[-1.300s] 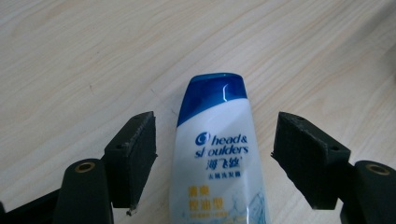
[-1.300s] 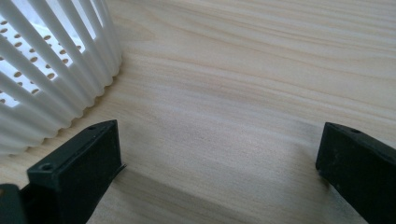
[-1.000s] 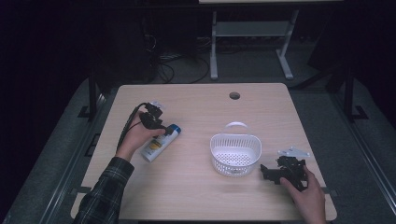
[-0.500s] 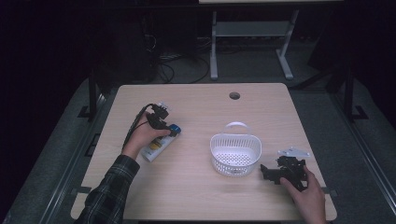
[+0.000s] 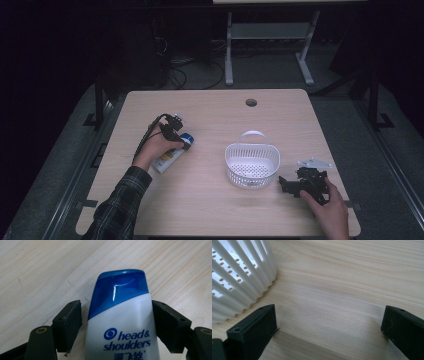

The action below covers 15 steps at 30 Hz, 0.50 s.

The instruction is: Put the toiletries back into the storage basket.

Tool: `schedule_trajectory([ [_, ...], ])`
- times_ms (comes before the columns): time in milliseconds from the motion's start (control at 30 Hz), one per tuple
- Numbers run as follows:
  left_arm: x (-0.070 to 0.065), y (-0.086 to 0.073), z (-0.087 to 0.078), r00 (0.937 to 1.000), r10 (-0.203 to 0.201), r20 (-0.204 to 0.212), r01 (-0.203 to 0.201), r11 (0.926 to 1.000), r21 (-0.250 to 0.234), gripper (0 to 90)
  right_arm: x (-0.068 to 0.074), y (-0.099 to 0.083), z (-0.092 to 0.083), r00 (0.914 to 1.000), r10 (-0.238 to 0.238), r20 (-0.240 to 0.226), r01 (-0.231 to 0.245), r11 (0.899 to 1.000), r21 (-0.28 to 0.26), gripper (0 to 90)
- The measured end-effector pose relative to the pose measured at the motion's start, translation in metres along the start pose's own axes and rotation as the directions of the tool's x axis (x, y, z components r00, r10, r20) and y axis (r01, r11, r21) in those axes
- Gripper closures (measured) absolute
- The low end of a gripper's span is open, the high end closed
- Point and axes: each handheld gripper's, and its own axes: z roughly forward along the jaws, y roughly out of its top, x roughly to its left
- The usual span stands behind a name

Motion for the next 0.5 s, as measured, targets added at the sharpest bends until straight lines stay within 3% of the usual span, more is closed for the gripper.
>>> schedule_trajectory([
  [267, -0.0007, 0.0009, 0.0015, 1.0, 0.005, -0.004, -0.005, 0.9999, 0.011, 27.4, 0.0, 0.0, 0.0, 1.0, 0.0, 0.0, 0.0, 1.0, 0.0, 0.0],
  [433, -0.0047, 0.002, 0.0016, 0.999, 0.038, -0.025, -0.038, 0.9991, 0.018, 33.8, 0.0, 0.0, 0.0, 1.0, 0.0, 0.0, 0.0, 1.0, 0.0, 0.0],
  [500, -0.0054, 0.0031, 0.0017, 0.9992, 0.029, -0.028, -0.029, 0.9993, 0.024, 34.5, 0.0, 0.0, 0.0, 1.0, 0.0, 0.0, 0.0, 1.0, 0.0, 0.0],
])
